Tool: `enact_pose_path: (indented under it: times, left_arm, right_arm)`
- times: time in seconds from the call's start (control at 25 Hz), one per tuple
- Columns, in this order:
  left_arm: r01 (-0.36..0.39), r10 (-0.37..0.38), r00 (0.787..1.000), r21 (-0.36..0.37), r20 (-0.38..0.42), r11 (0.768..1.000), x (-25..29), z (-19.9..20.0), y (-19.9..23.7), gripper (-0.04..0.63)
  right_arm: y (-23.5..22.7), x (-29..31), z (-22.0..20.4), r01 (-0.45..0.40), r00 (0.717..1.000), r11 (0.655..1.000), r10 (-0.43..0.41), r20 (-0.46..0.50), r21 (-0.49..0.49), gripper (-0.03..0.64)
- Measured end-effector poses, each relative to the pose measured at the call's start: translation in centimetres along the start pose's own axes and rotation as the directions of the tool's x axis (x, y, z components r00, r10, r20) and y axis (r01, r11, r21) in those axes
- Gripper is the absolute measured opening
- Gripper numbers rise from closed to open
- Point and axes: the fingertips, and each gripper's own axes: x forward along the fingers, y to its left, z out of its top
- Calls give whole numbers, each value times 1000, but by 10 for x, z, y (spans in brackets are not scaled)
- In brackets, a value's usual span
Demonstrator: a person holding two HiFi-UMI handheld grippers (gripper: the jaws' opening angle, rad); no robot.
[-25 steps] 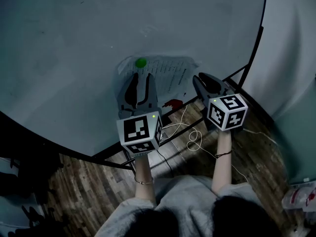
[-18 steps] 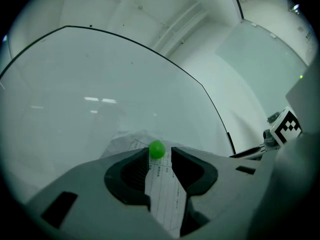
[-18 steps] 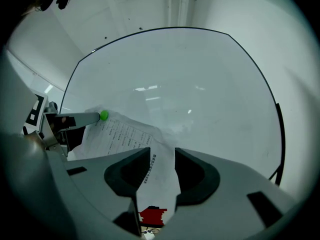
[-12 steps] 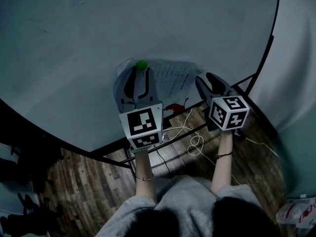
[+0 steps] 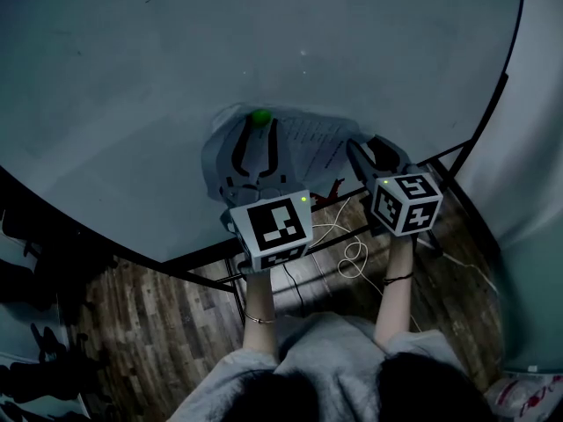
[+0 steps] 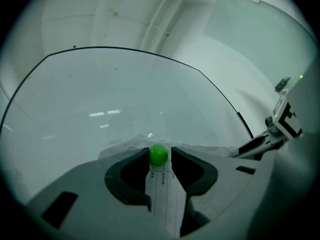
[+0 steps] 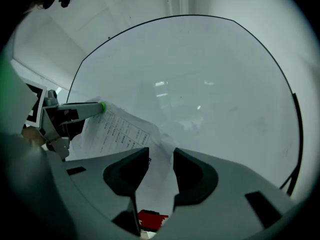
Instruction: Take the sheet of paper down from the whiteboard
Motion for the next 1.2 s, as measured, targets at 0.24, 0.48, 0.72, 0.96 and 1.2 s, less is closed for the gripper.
enact_pose_path:
  times: [0.24, 0.48, 0.72, 0.96, 1.2]
  left_arm:
    - [-47, 46, 999, 86, 19, 995, 2, -2, 0, 118]
    - [-61, 57, 997, 75, 47, 995, 4, 0, 3, 118]
    - [-59, 58, 998, 63, 26, 996, 3, 1, 6, 118]
    - [-62, 62, 998, 30, 1, 998, -2, -1, 8, 118]
    - [-64, 64, 998, 12, -2, 998, -4, -1, 10, 118]
  right_arm:
    - [0, 4, 0, -4, 1000, 998, 3, -6, -60, 9]
    - [-5, 0, 5, -18, 1000, 1000, 19, 21, -11, 0]
    - [-5, -3, 3, -12, 1000, 1000, 12, 6, -4, 0]
    - [-3, -8, 0, 5, 1000, 1000, -4, -15, 5, -1]
    - [-8, -13, -3, 37, 999, 999, -37, -28, 27, -2]
